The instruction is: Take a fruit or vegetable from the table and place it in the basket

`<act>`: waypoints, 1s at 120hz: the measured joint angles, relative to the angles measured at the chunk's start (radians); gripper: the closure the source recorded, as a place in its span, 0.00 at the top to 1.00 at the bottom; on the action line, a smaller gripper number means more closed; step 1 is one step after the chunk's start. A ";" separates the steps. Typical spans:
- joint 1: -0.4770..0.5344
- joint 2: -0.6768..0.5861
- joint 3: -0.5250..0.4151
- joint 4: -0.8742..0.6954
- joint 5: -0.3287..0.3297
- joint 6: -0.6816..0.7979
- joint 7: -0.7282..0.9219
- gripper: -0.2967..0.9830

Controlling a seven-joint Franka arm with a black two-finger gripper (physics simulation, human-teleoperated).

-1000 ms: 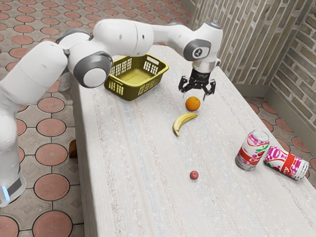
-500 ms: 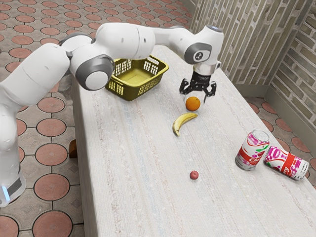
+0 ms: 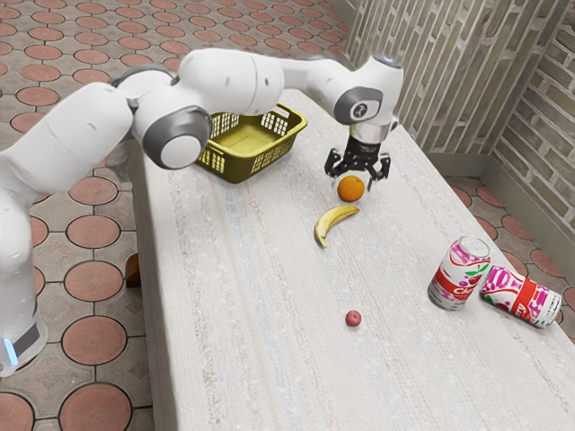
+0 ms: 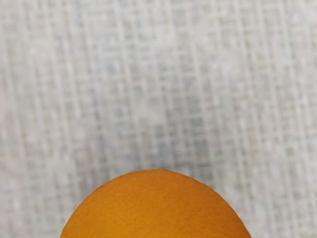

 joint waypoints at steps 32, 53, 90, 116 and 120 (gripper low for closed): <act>0.001 0.016 -0.001 0.004 -0.001 0.015 0.001 0.55; -0.005 -0.093 0.001 -0.030 0.002 -0.015 0.005 0.49; -0.005 -0.557 0.069 -0.417 0.059 -0.117 0.014 0.49; 0.027 -0.578 0.164 -0.450 0.069 -0.141 0.040 0.49; 0.029 -0.578 0.167 -0.452 0.069 -0.142 0.044 0.49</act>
